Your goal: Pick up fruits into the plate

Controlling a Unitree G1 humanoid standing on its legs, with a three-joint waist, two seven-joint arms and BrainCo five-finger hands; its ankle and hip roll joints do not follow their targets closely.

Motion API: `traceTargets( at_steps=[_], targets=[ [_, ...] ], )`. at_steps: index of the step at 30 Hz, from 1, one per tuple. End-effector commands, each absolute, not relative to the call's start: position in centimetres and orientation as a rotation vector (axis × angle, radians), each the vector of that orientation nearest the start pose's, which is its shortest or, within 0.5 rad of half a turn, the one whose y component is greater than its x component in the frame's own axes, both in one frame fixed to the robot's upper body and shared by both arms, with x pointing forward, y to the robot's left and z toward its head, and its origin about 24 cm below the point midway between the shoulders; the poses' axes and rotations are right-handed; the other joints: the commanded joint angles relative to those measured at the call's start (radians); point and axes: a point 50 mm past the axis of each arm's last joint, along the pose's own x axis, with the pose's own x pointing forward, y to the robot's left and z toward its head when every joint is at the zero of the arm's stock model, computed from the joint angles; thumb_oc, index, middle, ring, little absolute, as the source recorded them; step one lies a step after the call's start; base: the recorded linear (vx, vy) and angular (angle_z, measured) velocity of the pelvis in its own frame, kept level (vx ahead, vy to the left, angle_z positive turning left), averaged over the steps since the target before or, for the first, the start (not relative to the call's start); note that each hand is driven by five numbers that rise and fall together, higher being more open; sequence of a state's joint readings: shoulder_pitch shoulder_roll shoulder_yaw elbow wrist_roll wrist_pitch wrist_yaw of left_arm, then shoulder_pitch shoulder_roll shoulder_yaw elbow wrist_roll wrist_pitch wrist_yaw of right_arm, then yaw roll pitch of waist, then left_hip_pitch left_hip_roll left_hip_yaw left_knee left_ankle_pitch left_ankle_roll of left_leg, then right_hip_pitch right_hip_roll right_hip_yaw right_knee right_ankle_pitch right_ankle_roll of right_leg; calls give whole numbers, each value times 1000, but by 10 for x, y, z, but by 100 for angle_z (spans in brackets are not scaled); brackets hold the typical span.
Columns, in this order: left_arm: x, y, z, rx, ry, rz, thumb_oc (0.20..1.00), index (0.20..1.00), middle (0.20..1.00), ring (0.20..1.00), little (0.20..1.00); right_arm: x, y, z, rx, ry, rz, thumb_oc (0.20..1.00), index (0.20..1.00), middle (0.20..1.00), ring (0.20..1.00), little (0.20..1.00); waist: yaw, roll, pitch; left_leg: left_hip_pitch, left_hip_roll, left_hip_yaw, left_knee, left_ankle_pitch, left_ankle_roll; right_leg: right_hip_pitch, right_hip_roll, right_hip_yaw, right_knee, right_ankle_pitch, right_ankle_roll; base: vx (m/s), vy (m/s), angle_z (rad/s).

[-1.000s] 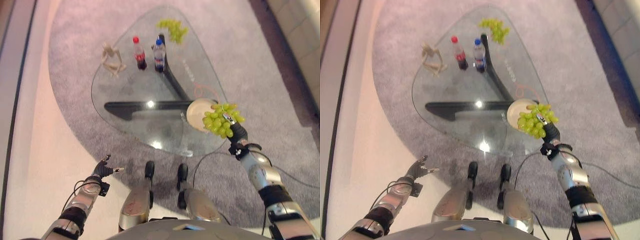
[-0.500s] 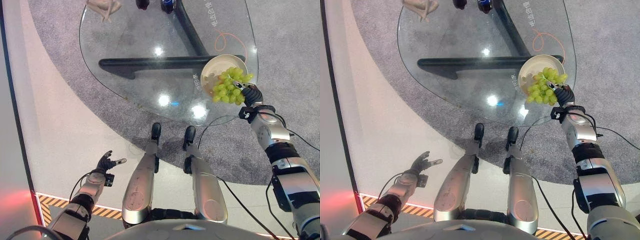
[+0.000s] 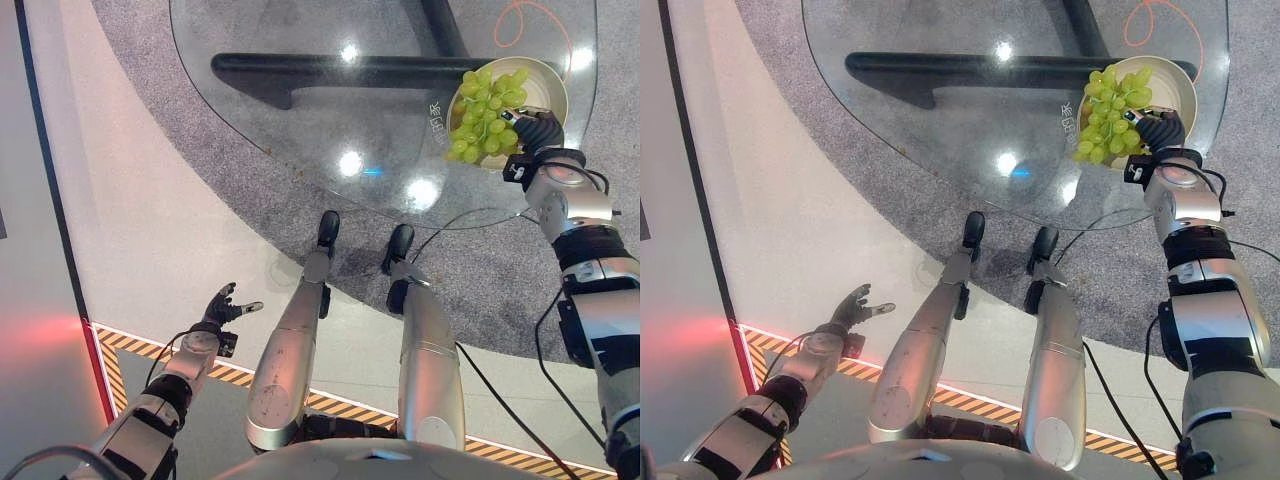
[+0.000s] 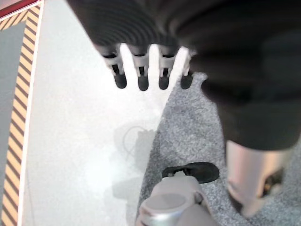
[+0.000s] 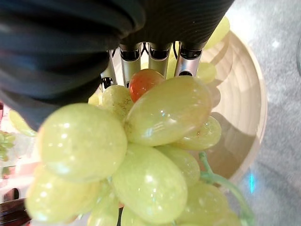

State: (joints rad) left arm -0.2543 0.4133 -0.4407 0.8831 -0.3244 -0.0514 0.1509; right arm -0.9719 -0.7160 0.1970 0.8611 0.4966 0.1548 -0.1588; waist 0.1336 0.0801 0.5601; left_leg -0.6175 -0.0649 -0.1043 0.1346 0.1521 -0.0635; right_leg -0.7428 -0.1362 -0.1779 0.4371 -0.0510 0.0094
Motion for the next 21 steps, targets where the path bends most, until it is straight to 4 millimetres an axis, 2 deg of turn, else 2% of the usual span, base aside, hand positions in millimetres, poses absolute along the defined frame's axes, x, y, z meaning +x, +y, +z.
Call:
traceTargets(
  at_steps=[1, 2, 8, 13, 19, 21],
  targets=[
    [225, 224, -88, 338, 668, 35, 1000, 1000, 1000, 1000, 1000, 375, -326, 209, -317, 37, -489, 479, 479, 479, 479, 479, -5, 85, -40, -32, -20, 43, 128, -137, 38, 13, 15, -31, -27, 17, 45, 0, 0, 0],
    [225, 224, -88, 336, 665, 34, 1000, 1000, 1000, 1000, 1000, 374, -328, 213, -317, 33, -527, 1000, 1000, 1000, 1000, 1000, -3, 88, -40, -38, -22, 45, 130, -138, 40, 4, 16, -30, -22, 16, 45, 0, 0, 0],
    [222, 223, -89, 318, 656, 28, 1000, 1000, 1000, 1000, 1000, 371, -334, 218, -355, 36, -641, 1000, 1000, 1000, 1000, 1000, -5, 97, -40, -37, -25, 49, 120, -136, 45, -4, 24, -22, -26, 20, 44, -12, 38, 1],
    [223, 227, -88, 315, 647, 43, 1000, 1000, 1000, 1000, 1000, 369, -336, 214, -402, 46, -679, 1000, 1000, 1000, 1000, 1000, -12, 81, -40, -2, -21, 52, 108, -140, 51, 28, 35, -17, -39, 22, 45, 0, 0, 0],
    [226, 233, -86, 316, 647, 69, 1000, 1000, 1000, 1000, 1000, 363, -340, 197, -370, 55, -690, 1000, 1000, 1000, 1000, 1000, -28, 50, -40, 71, -7, 62, 80, -143, 53, 97, 47, -12, -62, 23, 50, -6, -1, -1],
    [224, 236, -87, 322, 659, 77, 1000, 1000, 1000, 1000, 1000, 359, -341, 185, -343, 61, -688, 1000, 1000, 1000, 1000, 1000, -35, 36, -40, 110, -1, 63, 65, -146, 52, 136, 49, -11, -77, 24, 51, -9, -5, -8]
  ],
)
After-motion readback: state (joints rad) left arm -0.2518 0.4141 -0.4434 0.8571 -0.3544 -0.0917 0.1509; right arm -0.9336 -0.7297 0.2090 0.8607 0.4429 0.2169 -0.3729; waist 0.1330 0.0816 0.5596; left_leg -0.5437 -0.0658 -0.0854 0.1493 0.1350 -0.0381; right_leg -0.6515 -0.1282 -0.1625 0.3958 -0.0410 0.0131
